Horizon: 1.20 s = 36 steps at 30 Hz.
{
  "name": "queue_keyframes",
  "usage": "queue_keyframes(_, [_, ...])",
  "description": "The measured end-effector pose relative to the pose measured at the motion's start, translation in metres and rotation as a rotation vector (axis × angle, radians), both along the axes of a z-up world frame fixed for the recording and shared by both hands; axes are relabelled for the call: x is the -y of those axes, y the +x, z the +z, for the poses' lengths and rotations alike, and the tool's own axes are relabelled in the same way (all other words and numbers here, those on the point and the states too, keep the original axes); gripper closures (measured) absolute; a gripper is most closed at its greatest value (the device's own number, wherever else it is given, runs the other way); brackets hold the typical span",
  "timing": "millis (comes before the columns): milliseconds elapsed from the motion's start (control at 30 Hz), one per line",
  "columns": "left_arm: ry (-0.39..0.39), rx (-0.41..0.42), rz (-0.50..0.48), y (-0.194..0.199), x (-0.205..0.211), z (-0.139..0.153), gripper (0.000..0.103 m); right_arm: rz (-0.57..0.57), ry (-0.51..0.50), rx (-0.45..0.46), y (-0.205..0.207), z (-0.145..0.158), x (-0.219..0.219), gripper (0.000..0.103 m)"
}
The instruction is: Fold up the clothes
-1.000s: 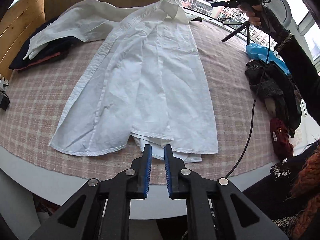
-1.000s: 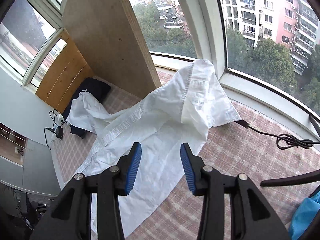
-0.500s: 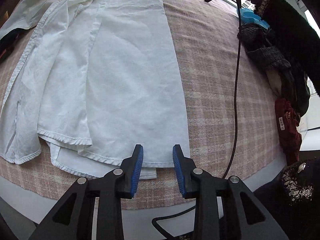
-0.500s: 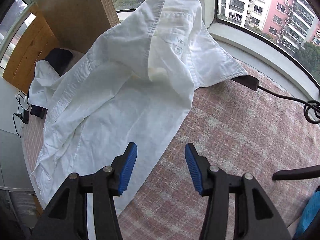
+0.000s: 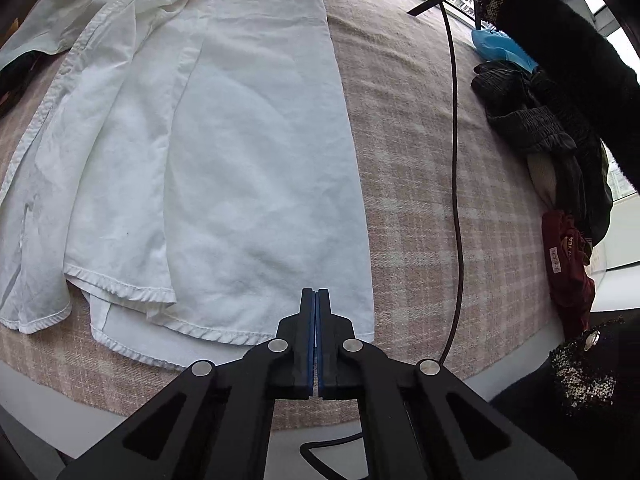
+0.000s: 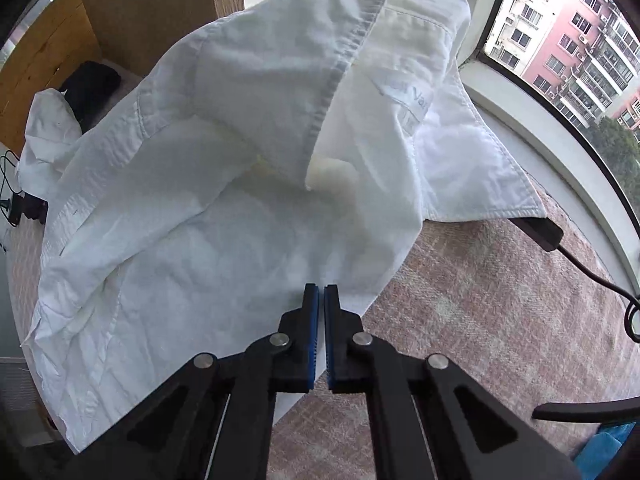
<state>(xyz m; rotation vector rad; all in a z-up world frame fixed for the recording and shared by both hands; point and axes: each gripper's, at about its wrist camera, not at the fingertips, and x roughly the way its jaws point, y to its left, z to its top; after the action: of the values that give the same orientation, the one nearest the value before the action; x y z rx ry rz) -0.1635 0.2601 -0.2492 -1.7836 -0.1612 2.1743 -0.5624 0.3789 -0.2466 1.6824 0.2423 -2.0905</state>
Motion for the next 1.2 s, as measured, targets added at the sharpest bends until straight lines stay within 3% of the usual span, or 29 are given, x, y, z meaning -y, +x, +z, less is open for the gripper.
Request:
queue_keyframes(133, [-0.012, 0.004, 0.02, 0.009, 0.009, 0.013, 0.103, -0.037, -0.034, -0.006, -0.003, 0.01, -0.018, 0.1])
queue_keyframes(200, [-0.031, 0.017, 0.006, 0.013, 0.004, 0.013, 0.089, -0.053, -0.059, 0.005, -0.005, 0.013, -0.026, 0.1])
queue_keyframes(267, [-0.054, 0.013, -0.034, 0.014, -0.009, 0.011, 0.067, -0.06, -0.056, 0.01, -0.006, 0.012, -0.029, 0.1])
queue_keyframes(367, [-0.111, 0.006, -0.085, 0.01, -0.028, 0.005, 0.066, -0.07, -0.045, 0.01, -0.006, 0.011, -0.032, 0.09])
queue_keyframes(433, [-0.154, 0.015, -0.089, 0.004, -0.034, -0.005, 0.067, -0.077, -0.038, 0.011, -0.006, 0.009, -0.034, 0.077])
queue_keyframes(500, [-0.185, -0.013, -0.086, 0.002, -0.035, -0.009, 0.084, -0.068, -0.037, 0.011, -0.007, 0.007, -0.034, 0.074])
queue_keyframes(533, [-0.178, -0.014, -0.084, 0.001, -0.034, -0.011, 0.103, -0.065, -0.036, 0.013, -0.007, 0.005, -0.033, 0.074])
queue_keyframes(700, [-0.054, 0.009, -0.058, 0.005, -0.024, -0.007, 0.103, -0.059, -0.059, 0.008, -0.007, -0.002, -0.034, 0.075])
queue_keyframes(767, [-0.006, -0.012, -0.027, 0.01, -0.018, 0.004, 0.103, -0.058, -0.073, -0.001, -0.005, -0.003, -0.037, 0.102])
queue_keyframes(900, [-0.009, -0.007, 0.013, 0.014, -0.007, 0.012, 0.102, -0.063, -0.092, 0.007, -0.005, -0.001, -0.045, 0.101])
queue_keyframes(967, [-0.051, 0.006, 0.013, 0.015, -0.008, 0.012, 0.077, -0.056, -0.097, 0.033, -0.004, -0.002, -0.046, 0.087])
queue_keyframes(1000, [-0.08, 0.003, -0.003, 0.015, -0.011, 0.012, 0.071, -0.052, -0.093, 0.04, -0.003, -0.002, -0.046, 0.081])
queue_keyframes(1133, [-0.142, -0.016, -0.09, 0.013, -0.036, 0.013, 0.063, -0.041, -0.065, 0.023, 0.001, 0.0, -0.045, 0.074])
queue_keyframes(1200, [-0.232, -0.038, -0.143, 0.011, -0.052, 0.006, 0.06, -0.041, -0.064, 0.021, 0.003, 0.0, -0.047, 0.071])
